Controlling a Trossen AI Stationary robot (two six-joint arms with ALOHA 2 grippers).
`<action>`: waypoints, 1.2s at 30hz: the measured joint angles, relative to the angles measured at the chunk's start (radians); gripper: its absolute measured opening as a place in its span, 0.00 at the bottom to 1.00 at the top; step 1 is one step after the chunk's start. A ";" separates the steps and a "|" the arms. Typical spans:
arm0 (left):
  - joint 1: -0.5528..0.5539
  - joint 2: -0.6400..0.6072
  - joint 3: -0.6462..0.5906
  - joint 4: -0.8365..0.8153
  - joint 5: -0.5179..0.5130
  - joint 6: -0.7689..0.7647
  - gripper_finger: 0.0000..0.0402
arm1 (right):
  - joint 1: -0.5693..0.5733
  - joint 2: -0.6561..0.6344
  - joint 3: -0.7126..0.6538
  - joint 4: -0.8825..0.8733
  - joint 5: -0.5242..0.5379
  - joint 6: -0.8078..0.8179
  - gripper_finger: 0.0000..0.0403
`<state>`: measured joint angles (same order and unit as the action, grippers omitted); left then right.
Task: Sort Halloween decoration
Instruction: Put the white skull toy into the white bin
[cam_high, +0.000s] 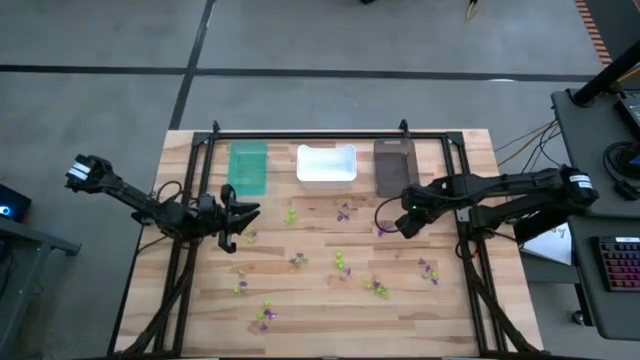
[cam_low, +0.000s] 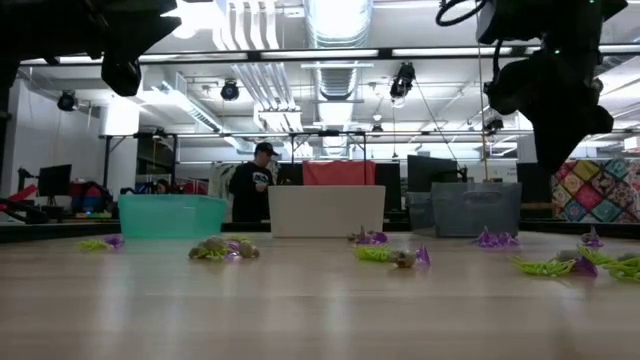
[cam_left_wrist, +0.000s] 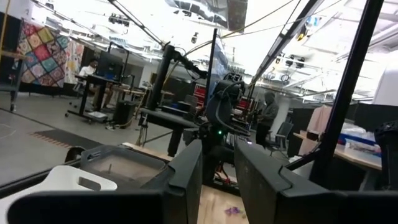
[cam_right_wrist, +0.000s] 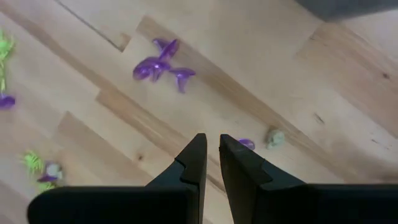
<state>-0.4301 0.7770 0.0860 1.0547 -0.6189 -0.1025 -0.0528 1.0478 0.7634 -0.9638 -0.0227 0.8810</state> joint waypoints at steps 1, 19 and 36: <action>0.000 0.003 0.000 0.003 0.000 -0.005 0.19 | 0.000 0.010 0.000 0.000 -0.001 0.004 0.10; 0.000 0.016 0.000 0.017 -0.001 0.006 0.19 | 0.000 0.139 0.000 -0.079 0.012 0.035 0.33; 0.000 0.018 0.000 0.019 -0.001 0.008 0.19 | 0.000 0.290 0.000 -0.079 0.078 0.036 0.31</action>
<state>-0.4301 0.7952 0.0860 1.0733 -0.6203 -0.0948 -0.0532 1.3377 0.7635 -1.0426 0.0553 0.9165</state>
